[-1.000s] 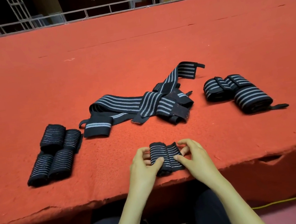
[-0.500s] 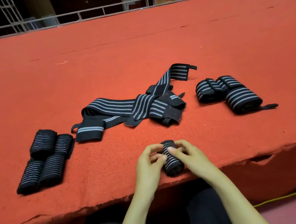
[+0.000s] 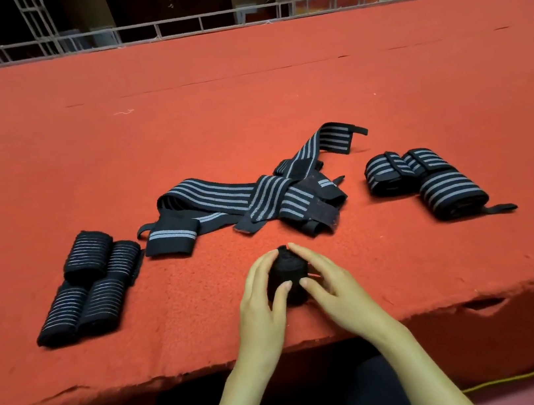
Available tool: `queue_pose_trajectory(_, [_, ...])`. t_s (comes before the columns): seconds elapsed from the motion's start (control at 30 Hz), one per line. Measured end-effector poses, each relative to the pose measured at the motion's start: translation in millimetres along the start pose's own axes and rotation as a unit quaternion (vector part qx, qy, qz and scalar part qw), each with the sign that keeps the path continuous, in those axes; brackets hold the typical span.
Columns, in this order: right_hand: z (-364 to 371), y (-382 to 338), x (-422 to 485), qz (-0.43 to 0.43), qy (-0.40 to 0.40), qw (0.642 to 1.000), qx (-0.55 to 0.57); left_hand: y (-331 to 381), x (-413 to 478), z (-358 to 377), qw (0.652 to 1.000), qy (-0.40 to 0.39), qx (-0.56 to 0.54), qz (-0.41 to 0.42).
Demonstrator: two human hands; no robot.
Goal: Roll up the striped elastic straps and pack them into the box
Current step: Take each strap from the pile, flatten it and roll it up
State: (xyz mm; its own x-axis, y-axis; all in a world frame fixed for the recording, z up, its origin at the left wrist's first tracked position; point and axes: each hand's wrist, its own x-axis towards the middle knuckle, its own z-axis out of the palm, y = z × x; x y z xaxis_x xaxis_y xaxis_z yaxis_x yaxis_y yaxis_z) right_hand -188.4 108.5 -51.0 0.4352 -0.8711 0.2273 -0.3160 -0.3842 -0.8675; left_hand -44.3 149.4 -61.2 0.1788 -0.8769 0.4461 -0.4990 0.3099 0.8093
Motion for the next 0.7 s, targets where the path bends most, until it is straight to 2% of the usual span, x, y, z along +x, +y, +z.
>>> queue_pose_trajectory(0.17, [12, 7, -2, -0.022, -0.001, 0.999, -0.04, -10, -4, -2, 0.999, -0.043, 0.028, 0.009])
queue_pose_trajectory(0.47, [11, 16, -3, 0.019, 0.016, 0.999, 0.029, -12, 4, -1, 0.996, -0.063, -0.04, -0.042])
queue_pose_trajectory(0.6, [11, 16, -4, 0.052, 0.009, 0.997, 0.065, -12, 8, -6, 0.982, -0.078, -0.13, -0.109])
queue_pose_trajectory(0.7, [9, 15, 2, 0.067, -0.006, 0.996, 0.064, -16, 12, -11, 0.963, -0.123, -0.184, -0.154])
